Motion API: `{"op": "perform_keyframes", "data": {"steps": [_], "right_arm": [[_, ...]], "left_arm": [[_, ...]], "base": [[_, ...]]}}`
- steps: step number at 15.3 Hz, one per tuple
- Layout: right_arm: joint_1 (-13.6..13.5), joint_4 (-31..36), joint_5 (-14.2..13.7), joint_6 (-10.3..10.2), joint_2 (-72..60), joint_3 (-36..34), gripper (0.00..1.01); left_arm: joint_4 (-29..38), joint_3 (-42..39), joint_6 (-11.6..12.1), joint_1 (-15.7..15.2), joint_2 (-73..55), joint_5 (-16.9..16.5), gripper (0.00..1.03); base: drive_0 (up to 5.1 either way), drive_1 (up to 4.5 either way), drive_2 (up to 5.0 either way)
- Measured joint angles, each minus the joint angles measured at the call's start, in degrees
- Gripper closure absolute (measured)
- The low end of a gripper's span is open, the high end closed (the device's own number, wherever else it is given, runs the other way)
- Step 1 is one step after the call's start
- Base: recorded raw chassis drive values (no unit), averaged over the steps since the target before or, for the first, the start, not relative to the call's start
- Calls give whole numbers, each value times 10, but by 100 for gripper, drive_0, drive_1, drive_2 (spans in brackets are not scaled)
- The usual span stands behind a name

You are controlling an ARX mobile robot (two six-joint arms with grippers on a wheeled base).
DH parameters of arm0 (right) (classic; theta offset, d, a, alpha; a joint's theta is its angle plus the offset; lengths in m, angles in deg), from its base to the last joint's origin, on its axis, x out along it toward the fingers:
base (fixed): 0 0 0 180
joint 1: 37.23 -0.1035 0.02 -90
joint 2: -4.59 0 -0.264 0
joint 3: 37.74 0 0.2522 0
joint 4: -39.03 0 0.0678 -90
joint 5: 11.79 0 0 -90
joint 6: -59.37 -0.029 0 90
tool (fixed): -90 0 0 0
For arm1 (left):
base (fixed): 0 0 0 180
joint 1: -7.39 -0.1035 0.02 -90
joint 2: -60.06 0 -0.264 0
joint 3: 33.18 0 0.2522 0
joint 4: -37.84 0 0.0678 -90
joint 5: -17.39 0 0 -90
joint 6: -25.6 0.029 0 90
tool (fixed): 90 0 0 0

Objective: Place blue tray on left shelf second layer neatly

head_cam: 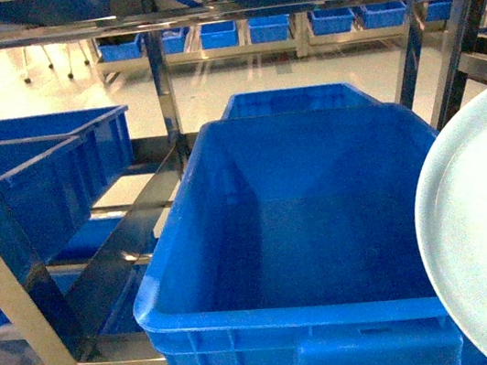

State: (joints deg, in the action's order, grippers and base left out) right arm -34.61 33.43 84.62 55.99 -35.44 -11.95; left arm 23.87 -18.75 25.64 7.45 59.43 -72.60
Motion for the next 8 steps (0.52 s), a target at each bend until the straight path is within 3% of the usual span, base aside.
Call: {"op": "perform_keyframes", "data": {"steps": [1,3,6,8], "right_arm": [[0,19,0,-5,-1,-4,99],[-5,109,-5,-46,-16,-14,99],[-30,135,-10,-72,-38,-14,99],[-42,181,-11,-102,-106,-14,99]], "left_arm": [[0,0,0,0,0,0,5],[0,0,0,0,0,0,5],[0,0,0,0,0,0,5],[0,0,0,0,0,0,5]], "base": [[0,0,0],[0,0,0],[0,0,0],[0,0,0]]}}
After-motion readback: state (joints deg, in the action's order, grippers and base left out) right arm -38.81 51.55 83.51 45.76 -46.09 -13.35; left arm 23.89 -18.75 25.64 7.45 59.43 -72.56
